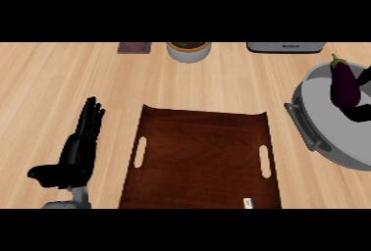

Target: Pick the eggplant from the tray and place it in the pot

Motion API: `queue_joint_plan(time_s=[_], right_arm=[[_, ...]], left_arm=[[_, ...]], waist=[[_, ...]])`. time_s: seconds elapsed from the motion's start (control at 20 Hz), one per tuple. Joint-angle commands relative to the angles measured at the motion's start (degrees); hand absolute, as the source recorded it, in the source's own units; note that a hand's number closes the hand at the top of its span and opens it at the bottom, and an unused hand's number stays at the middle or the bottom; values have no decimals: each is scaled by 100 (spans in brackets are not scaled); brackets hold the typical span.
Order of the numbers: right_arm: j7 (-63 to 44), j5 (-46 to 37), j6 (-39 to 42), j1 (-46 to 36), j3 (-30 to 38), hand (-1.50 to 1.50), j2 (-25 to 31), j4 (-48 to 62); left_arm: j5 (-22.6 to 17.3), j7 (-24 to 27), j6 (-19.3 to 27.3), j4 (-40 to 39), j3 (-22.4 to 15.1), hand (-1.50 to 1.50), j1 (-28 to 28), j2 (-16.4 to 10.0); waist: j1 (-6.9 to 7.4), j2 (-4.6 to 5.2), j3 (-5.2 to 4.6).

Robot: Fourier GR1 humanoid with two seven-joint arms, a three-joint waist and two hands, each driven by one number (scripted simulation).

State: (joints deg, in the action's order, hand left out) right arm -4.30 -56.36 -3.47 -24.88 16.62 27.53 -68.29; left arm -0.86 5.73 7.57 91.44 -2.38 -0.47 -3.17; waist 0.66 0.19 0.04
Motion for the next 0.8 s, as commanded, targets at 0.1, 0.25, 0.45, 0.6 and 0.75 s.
queue_joint_plan(time_s=[0.1,0.25,0.45,0.6,0.75], right_arm=[[614,-25,-317,-532,211,150,318,1996],[614,159,-310,-663,428,150,298,2642],[-25,-117,-74,-848,415,-150,445,3337],[1227,345,-99,-847,635,-150,518,3913],[1722,984,-45,-1133,1137,-150,533,3842]], left_arm=[[21,-38,10,-175,36,0,-170,31],[177,104,165,-205,-76,0,-150,177],[57,410,-16,-264,-105,0,130,199],[215,-191,119,106,-228,0,-5,167],[130,-71,80,-53,-116,0,-195,162]], waist=[[36,17,1],[30,16,2],[50,21,-1],[56,19,9],[49,23,12]])
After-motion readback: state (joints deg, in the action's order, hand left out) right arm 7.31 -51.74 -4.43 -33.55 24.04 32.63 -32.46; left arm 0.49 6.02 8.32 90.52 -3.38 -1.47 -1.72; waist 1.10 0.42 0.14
